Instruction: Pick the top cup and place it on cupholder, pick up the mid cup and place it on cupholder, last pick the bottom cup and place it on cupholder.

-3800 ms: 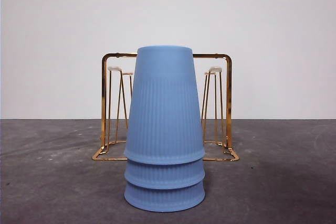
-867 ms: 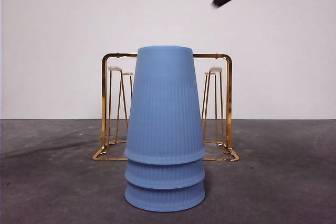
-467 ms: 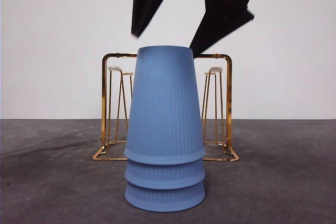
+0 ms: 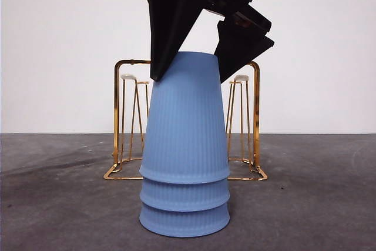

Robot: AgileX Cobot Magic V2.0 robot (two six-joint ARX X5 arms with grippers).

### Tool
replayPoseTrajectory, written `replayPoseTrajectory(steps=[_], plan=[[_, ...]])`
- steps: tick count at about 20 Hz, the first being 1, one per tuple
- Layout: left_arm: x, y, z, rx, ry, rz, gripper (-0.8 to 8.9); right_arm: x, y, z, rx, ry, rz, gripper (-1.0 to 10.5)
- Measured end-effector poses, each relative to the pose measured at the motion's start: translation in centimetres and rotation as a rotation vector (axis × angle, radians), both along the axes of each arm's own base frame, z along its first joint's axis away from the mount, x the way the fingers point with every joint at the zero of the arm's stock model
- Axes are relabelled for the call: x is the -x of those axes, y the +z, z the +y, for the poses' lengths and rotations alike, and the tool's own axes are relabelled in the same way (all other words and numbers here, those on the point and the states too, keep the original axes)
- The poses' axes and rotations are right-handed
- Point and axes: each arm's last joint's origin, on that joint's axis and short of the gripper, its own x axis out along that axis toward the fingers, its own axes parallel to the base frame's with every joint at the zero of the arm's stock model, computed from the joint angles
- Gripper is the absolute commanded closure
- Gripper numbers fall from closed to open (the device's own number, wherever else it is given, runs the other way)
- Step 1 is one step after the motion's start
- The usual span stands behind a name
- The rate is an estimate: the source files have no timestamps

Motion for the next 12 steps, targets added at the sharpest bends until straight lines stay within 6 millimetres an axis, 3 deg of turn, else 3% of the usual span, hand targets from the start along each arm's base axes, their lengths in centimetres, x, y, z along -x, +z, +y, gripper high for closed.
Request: replayPoseTrajectory(steps=[4, 11, 12], plan=[[0.0, 0.0, -0.1, 0.0, -0.012, 0.0, 3.14, 0.0, 0.3, 0.0, -0.006, -0.007, 0.0, 5.8], [0.1, 0.0, -0.1, 0.0, -0.011, 0.0, 3.14, -0.1, 4.0, 0.1, -0.027, -0.01, -0.015, 5.7], [0.1, 0.0, -0.1, 0.0, -0.012, 0.0, 3.14, -0.1, 4.1, 0.1, -0.027, -0.011, -0.013, 5.3]])
